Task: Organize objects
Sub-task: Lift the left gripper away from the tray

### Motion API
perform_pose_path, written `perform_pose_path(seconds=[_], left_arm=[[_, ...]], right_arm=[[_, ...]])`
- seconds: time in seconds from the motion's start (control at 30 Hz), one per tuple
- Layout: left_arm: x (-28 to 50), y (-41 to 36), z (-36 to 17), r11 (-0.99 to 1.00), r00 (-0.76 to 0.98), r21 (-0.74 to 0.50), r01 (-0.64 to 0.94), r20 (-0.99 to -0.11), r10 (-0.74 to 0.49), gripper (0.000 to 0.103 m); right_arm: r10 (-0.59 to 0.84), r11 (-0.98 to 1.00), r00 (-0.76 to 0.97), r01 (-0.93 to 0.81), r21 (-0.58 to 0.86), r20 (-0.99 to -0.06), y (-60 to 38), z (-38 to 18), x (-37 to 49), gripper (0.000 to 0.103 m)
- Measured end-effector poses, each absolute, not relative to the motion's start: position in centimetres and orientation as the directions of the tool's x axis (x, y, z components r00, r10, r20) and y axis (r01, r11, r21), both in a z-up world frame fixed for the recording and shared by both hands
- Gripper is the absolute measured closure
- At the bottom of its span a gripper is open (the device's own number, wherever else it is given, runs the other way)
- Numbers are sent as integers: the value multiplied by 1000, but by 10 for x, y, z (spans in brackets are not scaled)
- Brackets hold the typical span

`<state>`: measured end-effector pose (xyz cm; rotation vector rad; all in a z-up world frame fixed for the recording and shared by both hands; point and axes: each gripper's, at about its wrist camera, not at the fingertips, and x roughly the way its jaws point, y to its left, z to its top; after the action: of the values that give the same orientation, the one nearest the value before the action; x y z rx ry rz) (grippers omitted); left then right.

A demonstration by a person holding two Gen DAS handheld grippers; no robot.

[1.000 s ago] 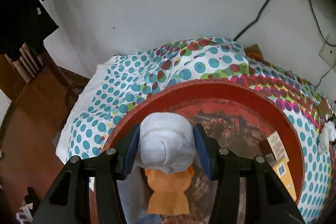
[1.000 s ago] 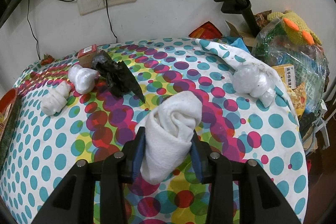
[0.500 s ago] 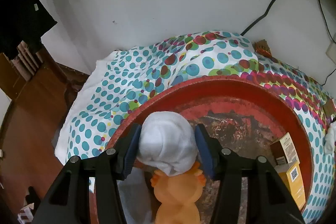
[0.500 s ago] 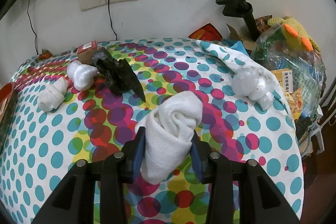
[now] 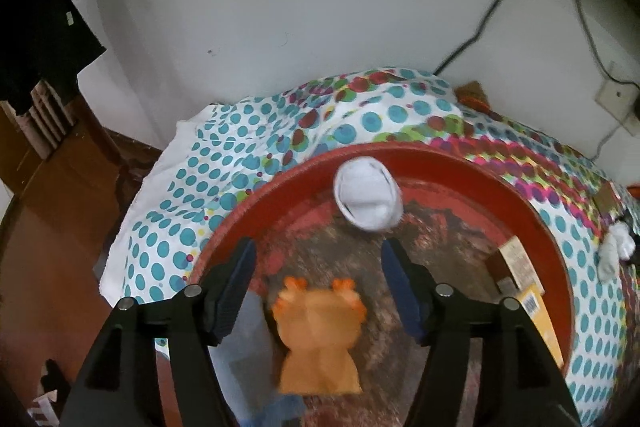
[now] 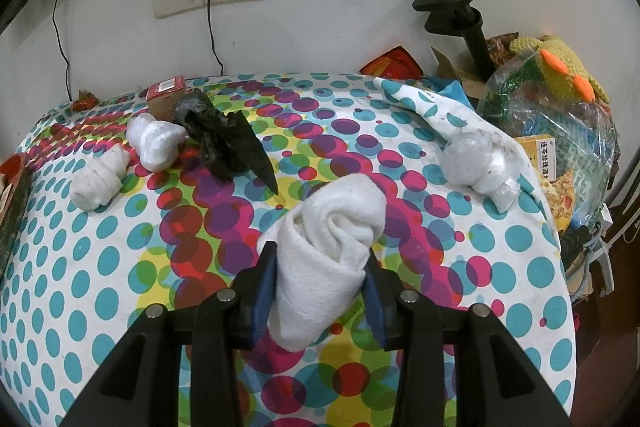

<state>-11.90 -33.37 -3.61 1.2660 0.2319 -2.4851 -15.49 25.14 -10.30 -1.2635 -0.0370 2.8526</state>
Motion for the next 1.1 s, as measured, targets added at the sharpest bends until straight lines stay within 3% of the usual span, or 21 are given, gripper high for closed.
perform_pose_path(seconds=[0.57, 1.1], left_arm=[[-25, -256, -29, -967, -594, 77, 245, -776, -212, 3], [45, -269, -47, -918, -616, 56, 393, -725, -308, 0]], right_arm=[[41, -999, -673, -11, -46, -738, 251, -103, -154, 62], [63, -997, -679, -16, -71, -731, 250, -103, -153, 64]])
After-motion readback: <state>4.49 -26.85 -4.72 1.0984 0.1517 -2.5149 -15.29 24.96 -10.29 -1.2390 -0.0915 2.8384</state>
